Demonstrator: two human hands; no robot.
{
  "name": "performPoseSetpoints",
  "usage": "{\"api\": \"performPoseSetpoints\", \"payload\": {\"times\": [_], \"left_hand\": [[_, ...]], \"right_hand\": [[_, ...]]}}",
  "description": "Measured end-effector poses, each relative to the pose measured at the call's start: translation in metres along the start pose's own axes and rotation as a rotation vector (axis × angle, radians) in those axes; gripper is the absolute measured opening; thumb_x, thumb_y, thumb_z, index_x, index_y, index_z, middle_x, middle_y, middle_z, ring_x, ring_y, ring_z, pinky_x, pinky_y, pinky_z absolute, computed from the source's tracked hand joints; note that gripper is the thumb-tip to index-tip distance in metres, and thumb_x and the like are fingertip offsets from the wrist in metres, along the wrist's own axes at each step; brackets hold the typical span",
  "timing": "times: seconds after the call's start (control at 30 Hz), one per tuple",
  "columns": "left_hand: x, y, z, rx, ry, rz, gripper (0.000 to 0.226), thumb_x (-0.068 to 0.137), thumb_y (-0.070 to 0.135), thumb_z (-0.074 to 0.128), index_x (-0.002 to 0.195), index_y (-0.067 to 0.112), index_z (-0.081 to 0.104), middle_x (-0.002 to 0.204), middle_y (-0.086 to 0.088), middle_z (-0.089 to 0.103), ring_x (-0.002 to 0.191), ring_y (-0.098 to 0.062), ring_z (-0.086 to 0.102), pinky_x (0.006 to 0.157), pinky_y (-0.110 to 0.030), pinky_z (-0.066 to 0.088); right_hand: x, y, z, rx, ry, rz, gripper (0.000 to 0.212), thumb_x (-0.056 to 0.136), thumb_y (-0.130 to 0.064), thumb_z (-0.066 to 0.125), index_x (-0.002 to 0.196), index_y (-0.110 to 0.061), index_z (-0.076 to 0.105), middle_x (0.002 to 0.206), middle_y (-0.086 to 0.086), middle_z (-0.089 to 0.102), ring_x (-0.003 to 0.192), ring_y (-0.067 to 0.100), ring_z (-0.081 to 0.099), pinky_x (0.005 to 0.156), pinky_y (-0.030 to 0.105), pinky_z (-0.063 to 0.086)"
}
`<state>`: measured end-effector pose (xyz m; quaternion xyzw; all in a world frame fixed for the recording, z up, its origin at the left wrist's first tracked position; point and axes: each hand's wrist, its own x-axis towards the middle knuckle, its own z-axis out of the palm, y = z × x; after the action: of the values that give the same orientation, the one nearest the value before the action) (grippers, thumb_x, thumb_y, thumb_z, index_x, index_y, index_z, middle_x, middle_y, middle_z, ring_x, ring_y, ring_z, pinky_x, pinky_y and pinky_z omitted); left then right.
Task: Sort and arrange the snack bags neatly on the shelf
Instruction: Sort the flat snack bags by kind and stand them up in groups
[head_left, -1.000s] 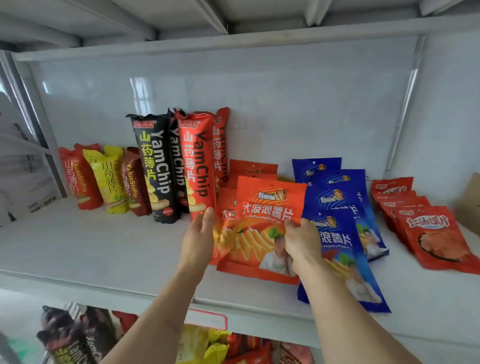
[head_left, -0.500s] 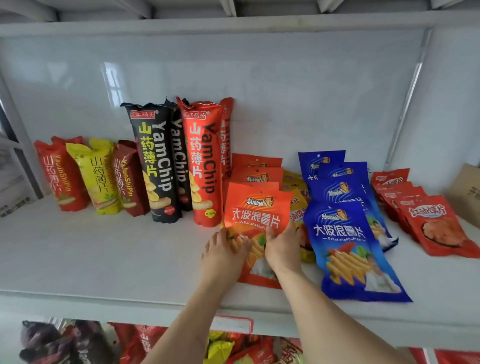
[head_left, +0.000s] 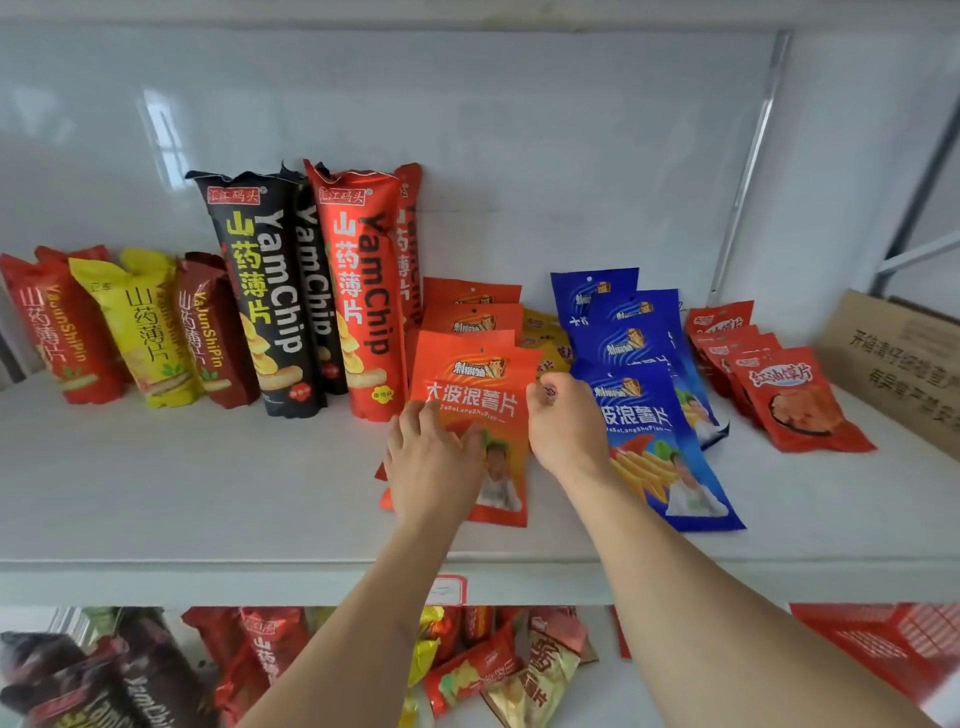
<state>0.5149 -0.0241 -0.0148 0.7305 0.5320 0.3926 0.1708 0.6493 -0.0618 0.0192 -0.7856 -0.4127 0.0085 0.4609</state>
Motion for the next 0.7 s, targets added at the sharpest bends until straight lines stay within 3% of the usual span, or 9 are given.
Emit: {"api": "performPoseSetpoints", "payload": {"times": [0.23, 0.33, 0.4, 0.47, 0.53, 0.57, 0.6, 0.63, 0.7], "left_hand": [[-0.022, 0.104, 0.039, -0.204, -0.026, 0.334, 0.053, 0.095, 0.033, 0.061, 0.141, 0.009, 0.048, 0.149, -0.005, 0.042, 0.139, -0.023, 0.036, 0.115, -0.038, 0.034], [-0.032, 0.16, 0.071, -0.344, -0.153, 0.333, 0.053, 0.097, 0.034, 0.06, 0.144, 0.016, 0.045, 0.153, 0.002, 0.037, 0.141, -0.015, 0.035, 0.114, -0.035, 0.037], [-0.036, 0.202, 0.097, -0.451, -0.26, 0.293, 0.052, 0.097, 0.035, 0.06, 0.144, 0.018, 0.044, 0.151, 0.005, 0.04, 0.139, -0.012, 0.039, 0.113, -0.035, 0.039], [-0.036, 0.242, 0.125, -0.591, -0.381, 0.171, 0.046, 0.098, 0.035, 0.059, 0.14, 0.021, 0.048, 0.13, 0.017, 0.054, 0.12, 0.016, 0.047, 0.101, -0.012, 0.041], [-0.028, 0.273, 0.166, -0.681, -0.444, 0.032, 0.022, 0.099, 0.035, 0.057, 0.12, 0.03, 0.055, 0.096, 0.03, 0.05, 0.08, 0.033, 0.047, 0.07, 0.006, 0.035], [-0.023, 0.286, 0.186, -0.705, -0.463, -0.03, 0.017, 0.097, 0.041, 0.058, 0.112, 0.033, 0.054, 0.093, 0.029, 0.051, 0.076, 0.03, 0.05, 0.068, 0.006, 0.036], [-0.018, 0.296, 0.204, -0.72, -0.481, -0.087, 0.028, 0.092, 0.052, 0.059, 0.11, 0.031, 0.053, 0.099, 0.023, 0.059, 0.088, 0.022, 0.057, 0.078, 0.001, 0.041], [-0.011, 0.306, 0.222, -0.744, -0.494, -0.138, 0.053, 0.083, 0.063, 0.06, 0.12, 0.025, 0.055, 0.11, 0.015, 0.066, 0.102, 0.007, 0.063, 0.091, -0.013, 0.049], [0.002, 0.316, 0.251, -0.795, -0.489, -0.266, 0.067, 0.081, 0.065, 0.06, 0.13, 0.02, 0.052, 0.115, 0.005, 0.069, 0.102, -0.011, 0.067, 0.087, -0.03, 0.055]], "right_hand": [[0.036, 0.06, -0.089, 0.102, 0.124, -0.027, 0.031, 0.1, -0.034, 0.048, 0.122, -0.016, 0.061, 0.119, -0.001, 0.063, 0.109, 0.015, 0.059, 0.083, 0.028, 0.047], [0.066, 0.102, -0.137, 0.133, 0.189, -0.046, 0.032, 0.1, -0.033, 0.049, 0.122, -0.014, 0.063, 0.117, -0.003, 0.065, 0.101, 0.009, 0.059, 0.068, 0.015, 0.038], [0.088, 0.134, -0.169, 0.151, 0.248, -0.043, 0.029, 0.099, -0.031, 0.052, 0.117, -0.013, 0.066, 0.115, -0.001, 0.067, 0.101, 0.011, 0.06, 0.071, 0.017, 0.038], [0.113, 0.168, -0.197, 0.163, 0.282, 0.002, 0.033, 0.097, -0.034, 0.054, 0.118, -0.011, 0.066, 0.116, 0.001, 0.068, 0.104, 0.014, 0.061, 0.081, 0.021, 0.04], [0.14, 0.205, -0.218, 0.152, 0.257, 0.034, 0.04, 0.095, -0.041, 0.055, 0.12, -0.012, 0.065, 0.116, 0.001, 0.068, 0.107, 0.016, 0.063, 0.088, 0.027, 0.045], [0.153, 0.222, -0.225, 0.143, 0.23, 0.051, 0.043, 0.093, -0.044, 0.054, 0.121, -0.013, 0.065, 0.117, 0.001, 0.068, 0.108, 0.017, 0.063, 0.089, 0.029, 0.047], [0.165, 0.236, -0.23, 0.132, 0.192, 0.071, 0.046, 0.092, -0.046, 0.054, 0.122, -0.013, 0.064, 0.118, 0.001, 0.067, 0.109, 0.017, 0.063, 0.089, 0.03, 0.047], [0.176, 0.25, -0.233, 0.129, 0.155, 0.09, 0.049, 0.092, -0.048, 0.055, 0.125, -0.013, 0.062, 0.122, 0.002, 0.065, 0.112, 0.018, 0.061, 0.088, 0.03, 0.045], [0.192, 0.27, -0.237, 0.136, 0.069, 0.137, 0.056, 0.092, -0.052, 0.054, 0.134, -0.014, 0.055, 0.133, 0.004, 0.059, 0.118, 0.019, 0.057, 0.087, 0.029, 0.04]]}}
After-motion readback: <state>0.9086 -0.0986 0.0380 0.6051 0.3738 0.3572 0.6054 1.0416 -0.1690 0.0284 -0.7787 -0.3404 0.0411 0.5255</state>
